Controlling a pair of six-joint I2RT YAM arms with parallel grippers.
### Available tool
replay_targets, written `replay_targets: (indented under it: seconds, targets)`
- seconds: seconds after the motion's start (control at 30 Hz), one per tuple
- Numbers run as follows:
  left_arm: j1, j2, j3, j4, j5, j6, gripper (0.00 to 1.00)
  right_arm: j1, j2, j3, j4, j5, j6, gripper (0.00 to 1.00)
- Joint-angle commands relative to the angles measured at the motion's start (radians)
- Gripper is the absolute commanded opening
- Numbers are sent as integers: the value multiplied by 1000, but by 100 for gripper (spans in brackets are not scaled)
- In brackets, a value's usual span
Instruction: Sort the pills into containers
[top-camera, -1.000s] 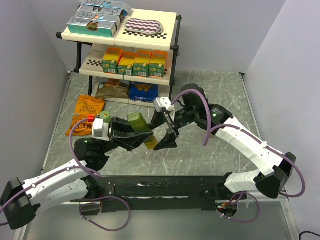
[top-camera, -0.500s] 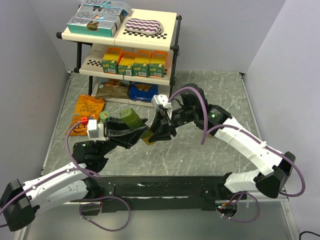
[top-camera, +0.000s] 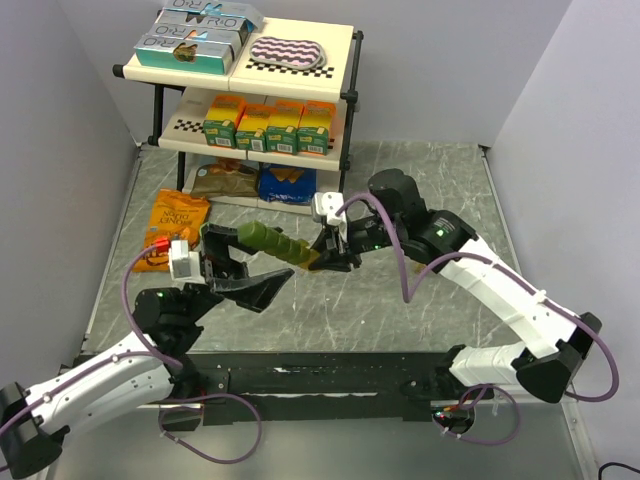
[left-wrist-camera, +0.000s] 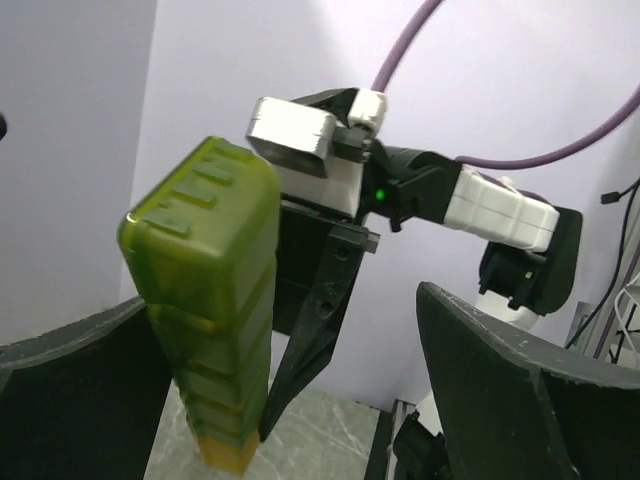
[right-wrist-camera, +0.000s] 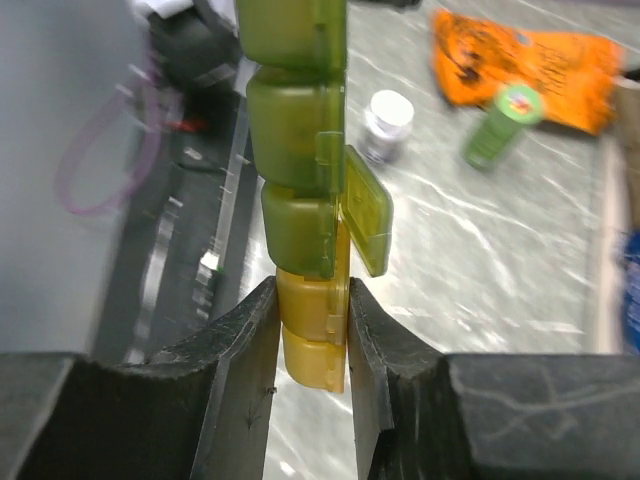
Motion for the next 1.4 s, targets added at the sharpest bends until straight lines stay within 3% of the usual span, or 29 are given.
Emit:
replay_targets:
  seconds: [0.0, 0.27, 0.57, 0.7, 0.8, 0.97, 1.13, 1.37]
  targets:
    - [-4, -66, 67, -225, -69, 4, 100, -1, -61, 44, -79, 172, -148, 12]
    - [-4, -106, 159, -572, -287, -80, 99, 17, -96, 6, -128, 341, -286, 11]
    - [-4, -144, 277, -844, -359, -86, 99, 31, -121, -34, -131, 465, -354, 10]
    - [-4, -153, 358, -1029, -471, -173, 99, 31, -132, -68, -128, 513, -389, 9]
    - [-4, -146, 410, -1115, -471, -235, 99, 34, -142, -98, -126, 545, -415, 9]
    - [-2, -87, 498, -1213, -388, -307, 99, 40, -156, -132, -126, 582, -453, 9]
    - [62, 100, 619, -1417, -243, -382, 99, 48, -168, -135, -148, 602, -487, 9]
    - [345, 259, 601, -1298, 350, -353, 99, 69, -193, -149, -205, 590, -554, 9]
